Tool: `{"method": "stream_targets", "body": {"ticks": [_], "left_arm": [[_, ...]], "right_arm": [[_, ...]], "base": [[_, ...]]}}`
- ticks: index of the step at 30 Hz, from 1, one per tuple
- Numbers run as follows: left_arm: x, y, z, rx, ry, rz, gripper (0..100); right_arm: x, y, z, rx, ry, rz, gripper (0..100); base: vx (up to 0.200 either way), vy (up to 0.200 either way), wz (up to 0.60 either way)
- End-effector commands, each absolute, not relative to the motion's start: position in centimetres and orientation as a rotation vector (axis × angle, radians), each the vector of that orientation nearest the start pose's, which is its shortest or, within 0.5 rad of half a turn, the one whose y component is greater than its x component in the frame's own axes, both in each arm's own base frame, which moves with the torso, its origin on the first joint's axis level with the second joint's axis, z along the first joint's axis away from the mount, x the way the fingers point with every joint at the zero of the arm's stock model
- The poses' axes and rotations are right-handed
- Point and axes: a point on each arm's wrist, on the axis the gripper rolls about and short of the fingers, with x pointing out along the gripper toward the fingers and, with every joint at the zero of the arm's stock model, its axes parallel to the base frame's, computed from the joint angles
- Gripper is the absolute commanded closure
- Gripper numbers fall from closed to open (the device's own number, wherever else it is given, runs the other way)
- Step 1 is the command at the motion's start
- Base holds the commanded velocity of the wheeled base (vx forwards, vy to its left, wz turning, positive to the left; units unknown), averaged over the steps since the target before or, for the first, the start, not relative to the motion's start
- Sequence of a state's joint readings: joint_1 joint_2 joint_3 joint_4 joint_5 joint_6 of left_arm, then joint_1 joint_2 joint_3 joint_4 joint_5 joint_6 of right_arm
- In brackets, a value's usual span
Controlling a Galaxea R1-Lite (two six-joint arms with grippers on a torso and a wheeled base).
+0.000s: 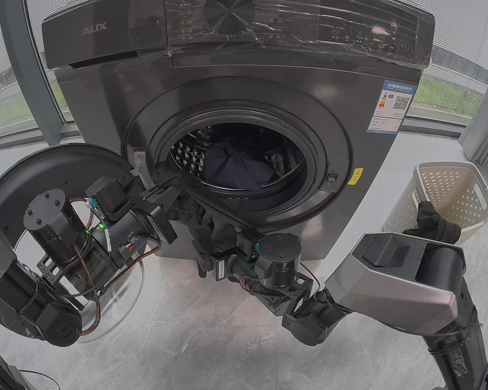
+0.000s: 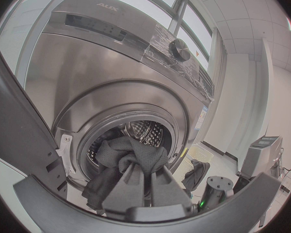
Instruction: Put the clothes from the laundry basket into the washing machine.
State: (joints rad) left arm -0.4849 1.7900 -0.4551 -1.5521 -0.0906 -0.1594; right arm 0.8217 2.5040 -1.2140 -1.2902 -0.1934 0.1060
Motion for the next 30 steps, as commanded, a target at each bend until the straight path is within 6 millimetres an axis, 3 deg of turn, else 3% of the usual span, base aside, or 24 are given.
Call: {"method": "stream_targets", "body": {"ticks": [1,9,23,30], "left_arm": [[24.7,-13.1,16.2,-0.197,-0.168,-0.586,100],[24.6,-13.2,16.3,-0.198,-0.174,-0.590,100],[24.5,-13.2,16.3,-0.199,-0.173,-0.593,100],[24.7,-13.1,16.2,-0.195,-0.170,-0.583,100]], "right_arm": [[32.8,31.5,4.3,0.096,0.014,0.580,0],[34.8,30.0,4.9,0.105,-0.010,0.526,0],[34.4,30.7,4.9,0.108,-0.011,0.534,0],[33.8,30.2,5.3,0.104,-0.006,0.533,0]], "base": [[0.000,0.000,0.00],[0.000,0.000,0.00],[0.000,0.000,0.00],[0.000,0.000,0.00]]}}
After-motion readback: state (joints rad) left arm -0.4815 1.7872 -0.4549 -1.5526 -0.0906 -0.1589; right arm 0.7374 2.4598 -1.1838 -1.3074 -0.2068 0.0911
